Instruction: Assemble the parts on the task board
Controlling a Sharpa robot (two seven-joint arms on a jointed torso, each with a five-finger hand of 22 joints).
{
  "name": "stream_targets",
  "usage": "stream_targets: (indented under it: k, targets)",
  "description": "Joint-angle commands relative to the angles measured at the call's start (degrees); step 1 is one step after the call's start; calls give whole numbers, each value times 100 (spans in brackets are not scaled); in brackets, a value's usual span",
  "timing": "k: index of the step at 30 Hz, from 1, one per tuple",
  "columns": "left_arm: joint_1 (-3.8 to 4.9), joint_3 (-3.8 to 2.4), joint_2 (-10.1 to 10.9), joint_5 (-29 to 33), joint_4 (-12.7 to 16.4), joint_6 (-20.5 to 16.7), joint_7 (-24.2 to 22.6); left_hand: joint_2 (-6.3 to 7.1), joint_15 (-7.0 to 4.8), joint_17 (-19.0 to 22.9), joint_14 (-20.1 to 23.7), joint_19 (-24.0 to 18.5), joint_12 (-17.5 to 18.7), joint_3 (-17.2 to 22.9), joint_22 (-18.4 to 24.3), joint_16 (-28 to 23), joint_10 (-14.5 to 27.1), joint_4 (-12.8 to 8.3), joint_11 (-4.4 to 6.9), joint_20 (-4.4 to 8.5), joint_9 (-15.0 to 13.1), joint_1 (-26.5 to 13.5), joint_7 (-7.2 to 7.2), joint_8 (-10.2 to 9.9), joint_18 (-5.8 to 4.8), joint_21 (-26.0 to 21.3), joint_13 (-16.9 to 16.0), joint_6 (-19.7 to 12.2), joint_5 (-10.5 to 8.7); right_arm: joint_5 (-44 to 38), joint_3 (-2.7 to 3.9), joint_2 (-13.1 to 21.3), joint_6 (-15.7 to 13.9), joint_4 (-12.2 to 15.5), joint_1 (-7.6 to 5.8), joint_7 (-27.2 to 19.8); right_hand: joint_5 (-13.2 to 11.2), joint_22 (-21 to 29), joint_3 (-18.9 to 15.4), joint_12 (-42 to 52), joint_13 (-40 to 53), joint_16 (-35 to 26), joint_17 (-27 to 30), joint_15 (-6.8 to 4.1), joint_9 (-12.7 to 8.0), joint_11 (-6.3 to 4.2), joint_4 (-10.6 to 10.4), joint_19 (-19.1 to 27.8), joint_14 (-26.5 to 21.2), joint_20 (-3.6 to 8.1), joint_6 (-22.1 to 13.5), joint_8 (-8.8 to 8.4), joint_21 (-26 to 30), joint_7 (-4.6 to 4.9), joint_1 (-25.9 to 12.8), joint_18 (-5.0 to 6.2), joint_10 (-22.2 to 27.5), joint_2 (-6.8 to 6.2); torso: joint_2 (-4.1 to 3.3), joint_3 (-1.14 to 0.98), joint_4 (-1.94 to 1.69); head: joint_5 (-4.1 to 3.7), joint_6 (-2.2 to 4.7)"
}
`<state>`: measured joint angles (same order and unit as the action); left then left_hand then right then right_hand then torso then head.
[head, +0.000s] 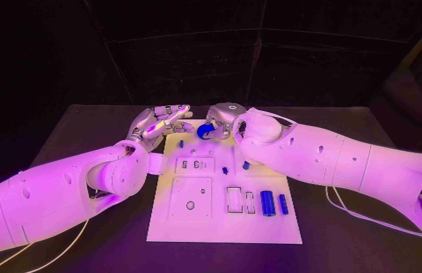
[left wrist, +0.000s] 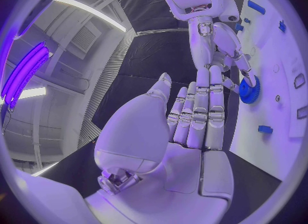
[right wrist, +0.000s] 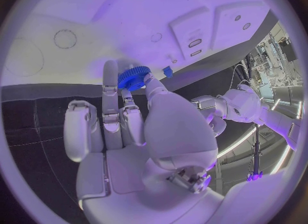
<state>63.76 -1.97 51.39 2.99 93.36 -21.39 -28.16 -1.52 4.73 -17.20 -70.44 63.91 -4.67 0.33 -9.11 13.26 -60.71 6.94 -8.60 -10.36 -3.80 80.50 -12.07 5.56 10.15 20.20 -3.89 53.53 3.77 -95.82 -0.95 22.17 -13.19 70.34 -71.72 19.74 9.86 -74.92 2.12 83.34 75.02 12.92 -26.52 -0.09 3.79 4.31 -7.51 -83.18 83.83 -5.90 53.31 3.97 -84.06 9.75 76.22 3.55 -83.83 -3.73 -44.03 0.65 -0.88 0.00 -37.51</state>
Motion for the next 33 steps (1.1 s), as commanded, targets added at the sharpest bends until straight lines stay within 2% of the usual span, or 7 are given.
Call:
stream_targets:
  k: [1, 20, 24, 27, 29, 31, 33]
  targets:
    - [10, -7, -1, -27, 8, 68, -20, -46, -6, -7, 9, 4, 23, 12, -6, -27, 27, -31, -5, -9, 4, 19, -3, -31, 20, 18, 9, 6, 24, 22, -3, 14, 239, 7, -3, 61, -14, -90, -5, -35, 682, -8, -6, 36, 12, 43, -59, 13, 190, -45, -32, -2, -27, -4, -70, -62, 11, -3, 2, 0, 0, 5, -6]
    - [10, -7, -4, -27, -7, 69, -20, -46, -6, -7, 9, 4, 23, 12, -6, -27, 27, -31, -5, -9, 4, 19, -3, -31, 20, 18, 9, 6, 24, 71, -3, 78, 106, 54, -3, 62, -23, -80, -32, -33, 686, -6, -9, 37, 14, 43, -182, 19, 190, -47, -28, 2, -23, -5, -176, -60, 10, -40, 3, 0, -3, -6, -28]
    - [10, -7, -3, -27, -11, 73, -21, -46, -6, -7, 9, 4, 23, 12, -6, -27, 27, -31, -5, -9, 4, 19, -3, -31, 20, 18, 9, 6, 24, 122, -4, 178, -207, 129, -3, 5, -17, -81, -27, -22, 699, -4, -10, 41, 13, 49, -286, 19, 190, -50, -49, -4, -23, 0, -230, -60, 0, -50, 5, 0, -1, -9, -6]
    - [10, -7, 6, -27, -20, 74, -24, -46, -6, -7, 9, 4, 23, 12, -6, -27, 27, -31, -5, -9, 4, 19, -3, -31, 20, 18, 9, 6, 24, 362, -5, 371, -593, 279, -2, -230, 7, -49, -19, -46, 671, -4, -11, 41, 13, 48, -311, 35, 190, -51, -50, -3, -10, 0, -232, -54, 22, -49, 12, -5, 10, -11, 13]
    - [10, -7, 22, -27, -28, 74, -27, -48, -5, -17, 11, 1, 27, 12, -8, -30, 27, -38, -6, -9, 4, 18, -4, -36, 19, 21, 9, 6, 23, 785, -5, 653, -868, 503, -3, -610, 50, 34, 38, -125, 586, -4, -12, 40, 14, 47, -288, 80, 188, -52, -56, -1, 27, 0, -127, -37, 93, -11, 20, -7, 27, -6, 33]
    - [11, -7, 38, -27, -32, 77, -28, -49, -4, -22, 12, 0, 29, 13, -9, -32, 27, -41, -6, -9, 4, 17, -5, -38, 19, 22, 9, 7, 23, 1232, -5, 929, -979, 724, -5, -929, 56, 158, 95, -200, 508, -6, -13, 33, 25, 36, -223, 147, 184, -47, -8, 29, 85, -13, 21, -11, 160, 26, 22, -3, 30, -15, 49]
    - [13, -7, 56, -27, -40, 83, -30, -49, -4, -23, 13, -1, 29, 13, -9, -32, 27, -41, -6, -9, 4, 17, -4, -37, 19, 23, 9, 7, 23, 1816, -5, 1239, -1039, 960, -15, -1245, 90, 696, 192, -617, 71, -11, -12, 6, 45, 2, -63, 432, 174, -30, 115, 99, 335, -41, 299, 95, 517, 55, 30, 0, 41, -27, 72]
